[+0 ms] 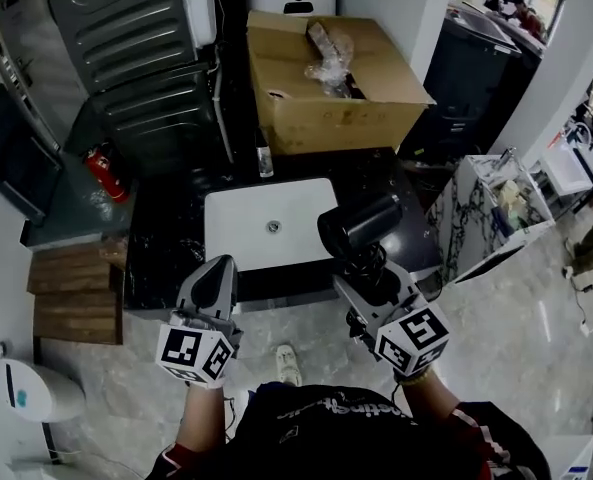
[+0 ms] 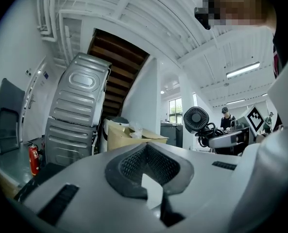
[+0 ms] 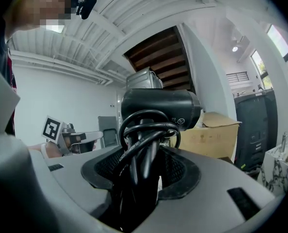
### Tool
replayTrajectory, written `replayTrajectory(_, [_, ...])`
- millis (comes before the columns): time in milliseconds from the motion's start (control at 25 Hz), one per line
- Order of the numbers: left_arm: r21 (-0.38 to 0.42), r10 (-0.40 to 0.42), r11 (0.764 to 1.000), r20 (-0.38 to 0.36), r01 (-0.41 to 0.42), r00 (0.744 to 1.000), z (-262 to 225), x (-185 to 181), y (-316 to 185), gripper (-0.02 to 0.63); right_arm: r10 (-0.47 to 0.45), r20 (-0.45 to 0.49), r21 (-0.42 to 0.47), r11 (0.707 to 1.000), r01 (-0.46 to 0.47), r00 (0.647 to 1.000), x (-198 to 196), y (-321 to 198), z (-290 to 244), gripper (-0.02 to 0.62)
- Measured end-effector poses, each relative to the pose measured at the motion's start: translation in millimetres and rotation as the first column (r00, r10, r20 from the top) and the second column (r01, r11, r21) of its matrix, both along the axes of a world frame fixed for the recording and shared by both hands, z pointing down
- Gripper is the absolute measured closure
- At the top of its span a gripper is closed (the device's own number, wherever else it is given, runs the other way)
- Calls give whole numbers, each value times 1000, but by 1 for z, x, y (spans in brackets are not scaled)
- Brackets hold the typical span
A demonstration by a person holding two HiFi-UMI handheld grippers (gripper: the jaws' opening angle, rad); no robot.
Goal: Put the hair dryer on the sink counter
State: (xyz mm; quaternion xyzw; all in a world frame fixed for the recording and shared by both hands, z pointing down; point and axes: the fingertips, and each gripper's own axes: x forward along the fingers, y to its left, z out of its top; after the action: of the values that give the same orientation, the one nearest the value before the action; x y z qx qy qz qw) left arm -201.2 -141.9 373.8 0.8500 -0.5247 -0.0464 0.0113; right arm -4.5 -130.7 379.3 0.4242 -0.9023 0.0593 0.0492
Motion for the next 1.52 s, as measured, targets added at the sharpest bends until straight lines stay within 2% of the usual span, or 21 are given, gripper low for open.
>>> replayTrajectory(160, [2,15,1000,-13,-15,1000,-6,-30,-54,592,18,-14,2,1000,-18,1000,-30,-51,-8,360])
replayTrajectory(320, [-5,50,999,-23,-50,998,-5,-45,-93,592,46,-13,-8,999,-46,999,-49,-85,-10,360])
replayTrajectory(760, [-22,106,994,-48,-107,993,9,-43,-158,591,84,-46,-41,995,-86,995,-50,-144,0,360])
replayTrajectory(1000, [-21,113,993,-39,-114,993,6,-23,-180,592,46,-44,-41,998,-48,998,-45,-169,-1,360])
replayTrajectory(1160, [-13,136,991,-18,-136,991,3,1,-197,592,51,-40,-46,998,-53,998,-29,-191,-1,360])
replayTrajectory(1320, [-7,172,985,-7,-173,985,1,35,-217,592,95,-43,-66,993,-98,995,3,-212,1,360])
replayTrajectory(1520, [-4,245,969,28,-245,969,7,95,-236,592,197,-67,-111,973,-203,978,63,-232,16,360])
